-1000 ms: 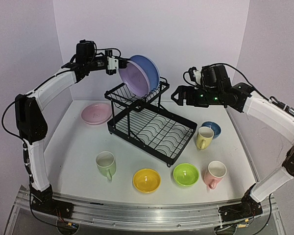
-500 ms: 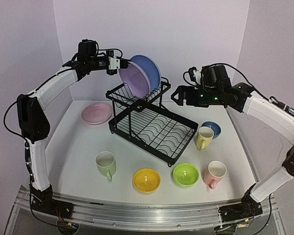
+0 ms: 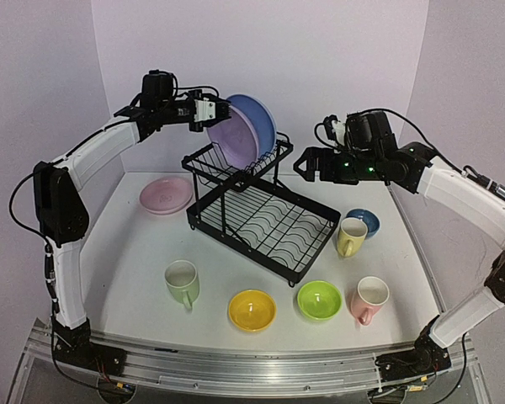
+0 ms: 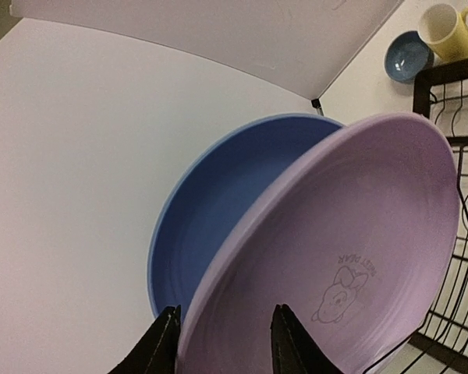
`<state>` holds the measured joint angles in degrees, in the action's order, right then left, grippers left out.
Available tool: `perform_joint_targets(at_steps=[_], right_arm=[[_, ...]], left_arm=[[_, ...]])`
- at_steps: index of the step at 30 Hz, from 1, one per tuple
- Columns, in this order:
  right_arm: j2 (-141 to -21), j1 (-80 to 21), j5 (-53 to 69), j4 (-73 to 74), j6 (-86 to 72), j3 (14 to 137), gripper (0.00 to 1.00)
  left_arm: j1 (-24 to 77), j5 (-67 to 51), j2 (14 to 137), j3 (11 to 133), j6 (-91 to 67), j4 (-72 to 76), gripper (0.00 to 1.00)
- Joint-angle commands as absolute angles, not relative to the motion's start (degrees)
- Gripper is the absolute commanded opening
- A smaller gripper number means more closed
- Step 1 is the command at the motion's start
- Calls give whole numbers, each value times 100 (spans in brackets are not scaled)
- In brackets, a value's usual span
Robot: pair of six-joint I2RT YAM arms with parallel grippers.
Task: Load the mixed dishes into the dish rack
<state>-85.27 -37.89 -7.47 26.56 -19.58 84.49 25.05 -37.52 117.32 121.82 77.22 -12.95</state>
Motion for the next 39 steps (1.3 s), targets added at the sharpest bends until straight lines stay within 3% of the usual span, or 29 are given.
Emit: perform_joint_targets(at_steps=[1, 10, 23, 32, 35, 39], right_arm=[[-8476, -3761, -670, 2463, -1990, 8469, 97], [-8453, -3765, -666, 2452, -2001, 8414, 97], [-8382, -3769, -606, 2443, -2037, 8359, 97], [-8368, -3764, -631, 2443, -2037, 8432, 98], [-8385, -3769, -647, 2443, -2064, 8468, 98], [-8385, -3765, -677, 2443, -2050, 8444, 97]], left_arm=[[2584, -3698, 11773, 12245, 7297, -1174, 43], [2584, -3771, 11477, 12098, 7147, -1195, 73], [2532, -3687, 10877, 12090, 6653, -1160, 99], [2174, -3418, 9925, 11530, 5552, -1598, 100], [1777, -3100, 10035, 11848, 4243, -2027, 97], [1334, -2129, 10317, 11940, 2015, -2971, 85]])
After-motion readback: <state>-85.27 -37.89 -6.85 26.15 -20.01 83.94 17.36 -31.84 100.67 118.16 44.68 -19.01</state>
